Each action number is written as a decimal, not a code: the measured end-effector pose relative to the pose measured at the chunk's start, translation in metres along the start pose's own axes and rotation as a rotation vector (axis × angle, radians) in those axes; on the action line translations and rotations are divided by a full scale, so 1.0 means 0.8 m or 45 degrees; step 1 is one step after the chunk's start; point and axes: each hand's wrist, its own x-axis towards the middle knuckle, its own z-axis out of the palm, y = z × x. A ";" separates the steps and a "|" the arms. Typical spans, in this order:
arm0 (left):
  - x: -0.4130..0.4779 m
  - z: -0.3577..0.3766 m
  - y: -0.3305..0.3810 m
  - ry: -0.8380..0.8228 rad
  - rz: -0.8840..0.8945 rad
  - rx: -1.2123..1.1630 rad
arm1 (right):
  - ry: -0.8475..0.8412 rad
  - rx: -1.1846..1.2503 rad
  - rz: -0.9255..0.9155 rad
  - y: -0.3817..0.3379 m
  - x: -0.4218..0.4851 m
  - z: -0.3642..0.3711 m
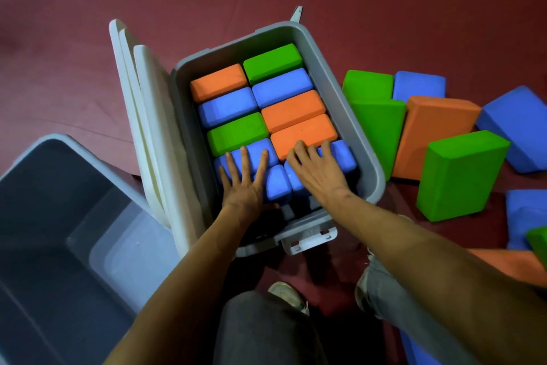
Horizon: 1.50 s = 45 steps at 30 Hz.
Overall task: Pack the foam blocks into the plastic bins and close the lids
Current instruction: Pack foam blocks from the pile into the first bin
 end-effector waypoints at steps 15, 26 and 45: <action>0.005 0.009 0.001 0.011 -0.004 -0.036 | -0.198 0.425 0.180 -0.001 0.004 0.012; 0.009 0.004 -0.002 -0.021 0.009 -0.045 | -0.395 0.496 0.036 0.013 0.021 0.006; 0.040 0.007 0.015 0.326 -0.266 -0.312 | 0.124 0.667 0.078 0.025 0.048 0.042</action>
